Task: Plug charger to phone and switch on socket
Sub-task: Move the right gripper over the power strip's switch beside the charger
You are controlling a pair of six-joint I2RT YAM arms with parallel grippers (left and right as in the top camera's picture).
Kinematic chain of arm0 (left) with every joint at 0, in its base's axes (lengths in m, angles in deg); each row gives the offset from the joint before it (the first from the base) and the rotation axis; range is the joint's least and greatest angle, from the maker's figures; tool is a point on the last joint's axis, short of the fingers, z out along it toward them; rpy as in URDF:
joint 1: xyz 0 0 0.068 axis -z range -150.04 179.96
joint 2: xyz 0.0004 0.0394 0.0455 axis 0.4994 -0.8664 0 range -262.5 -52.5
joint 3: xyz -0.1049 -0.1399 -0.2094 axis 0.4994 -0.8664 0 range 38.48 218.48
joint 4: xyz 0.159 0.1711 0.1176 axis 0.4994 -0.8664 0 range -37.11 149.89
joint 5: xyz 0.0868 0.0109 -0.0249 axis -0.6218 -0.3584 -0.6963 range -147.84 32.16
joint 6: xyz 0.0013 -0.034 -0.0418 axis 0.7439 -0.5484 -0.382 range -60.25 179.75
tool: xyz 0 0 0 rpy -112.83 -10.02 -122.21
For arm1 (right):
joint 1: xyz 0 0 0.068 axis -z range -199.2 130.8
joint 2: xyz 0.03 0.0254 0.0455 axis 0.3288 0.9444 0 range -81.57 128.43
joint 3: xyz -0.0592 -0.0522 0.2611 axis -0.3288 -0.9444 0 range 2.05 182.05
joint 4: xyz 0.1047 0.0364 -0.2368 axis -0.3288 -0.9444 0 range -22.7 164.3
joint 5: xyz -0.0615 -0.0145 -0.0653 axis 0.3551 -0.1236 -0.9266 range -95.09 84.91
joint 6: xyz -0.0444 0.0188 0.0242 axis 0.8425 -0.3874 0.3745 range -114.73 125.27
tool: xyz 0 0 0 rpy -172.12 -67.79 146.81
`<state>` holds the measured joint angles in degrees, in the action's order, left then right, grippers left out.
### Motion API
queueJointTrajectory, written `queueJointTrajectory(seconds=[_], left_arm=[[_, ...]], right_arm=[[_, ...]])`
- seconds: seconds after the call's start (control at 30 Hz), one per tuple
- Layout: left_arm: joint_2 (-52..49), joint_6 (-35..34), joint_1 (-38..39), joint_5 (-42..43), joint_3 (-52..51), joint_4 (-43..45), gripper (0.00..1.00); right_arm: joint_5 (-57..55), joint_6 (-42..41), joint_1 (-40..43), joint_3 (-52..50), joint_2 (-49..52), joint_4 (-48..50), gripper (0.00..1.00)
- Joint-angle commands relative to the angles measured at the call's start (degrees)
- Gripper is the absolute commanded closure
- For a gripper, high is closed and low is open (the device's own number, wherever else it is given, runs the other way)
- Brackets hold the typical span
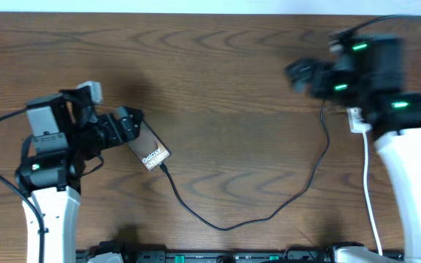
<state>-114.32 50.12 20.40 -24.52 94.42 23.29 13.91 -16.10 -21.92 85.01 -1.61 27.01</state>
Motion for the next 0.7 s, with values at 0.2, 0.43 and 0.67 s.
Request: queueJointTrajectory(seconds=[0.2,0.43,0.67], left_arm=[[0.1,1.4,11.2,-5.7,1.7,6.3,0.08],[0.0,0.5,15.5,-11.0,4.5,6.5,0.08],[0.1,0.3,15.4,-11.1,4.7,8.8,0.08]], right_arm=[[5.4,12.6,23.8,10.1,0.5,-12.5,0.01],[12.4,23.6,35.7,10.1,8.7,-15.6,0.01],[18.2,36.9,36.8,10.1,20.9,-15.0,0.01]])
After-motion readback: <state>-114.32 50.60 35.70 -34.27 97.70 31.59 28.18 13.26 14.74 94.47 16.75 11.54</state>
